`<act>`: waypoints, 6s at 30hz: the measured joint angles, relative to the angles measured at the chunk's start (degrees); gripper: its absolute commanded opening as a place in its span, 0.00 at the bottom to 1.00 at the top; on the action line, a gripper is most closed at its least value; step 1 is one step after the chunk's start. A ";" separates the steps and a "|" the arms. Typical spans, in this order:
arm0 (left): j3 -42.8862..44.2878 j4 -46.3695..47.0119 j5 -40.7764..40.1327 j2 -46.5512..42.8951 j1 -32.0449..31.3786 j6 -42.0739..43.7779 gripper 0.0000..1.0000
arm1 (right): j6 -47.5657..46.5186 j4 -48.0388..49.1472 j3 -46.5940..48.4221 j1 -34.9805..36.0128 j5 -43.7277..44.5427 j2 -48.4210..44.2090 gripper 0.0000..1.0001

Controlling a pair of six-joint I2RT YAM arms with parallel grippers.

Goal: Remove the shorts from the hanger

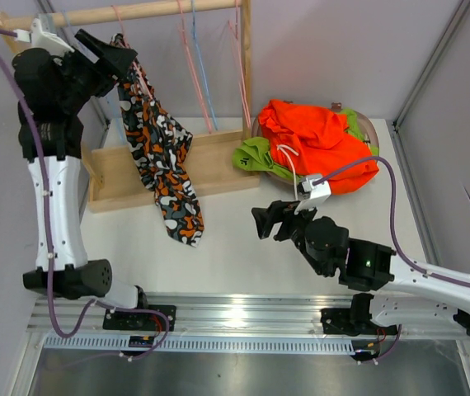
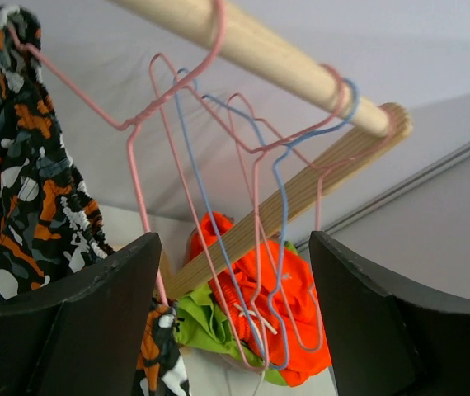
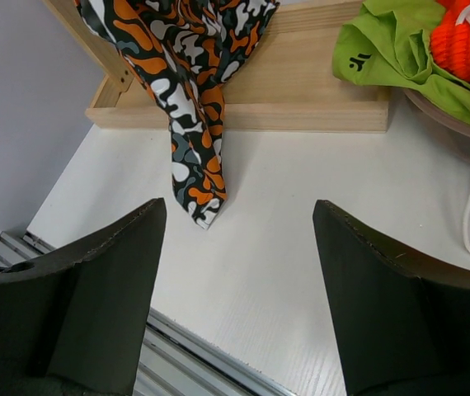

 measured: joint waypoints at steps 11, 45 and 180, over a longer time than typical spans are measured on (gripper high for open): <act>0.00 0.59 -4.02 7.41 -3.41 0.15 0.76 | -0.02 -0.39 -0.94 -1.75 0.55 -1.01 0.79; 17.55 -7.63 -5.11 14.32 -7.04 1.44 0.00 | -3.80 3.21 2.38 -7.04 -7.17 4.52 0.79; -14.05 -2.97 -9.09 -13.53 -6.08 4.70 0.00 | 1.11 27.82 7.13 -57.59 -37.55 41.88 0.62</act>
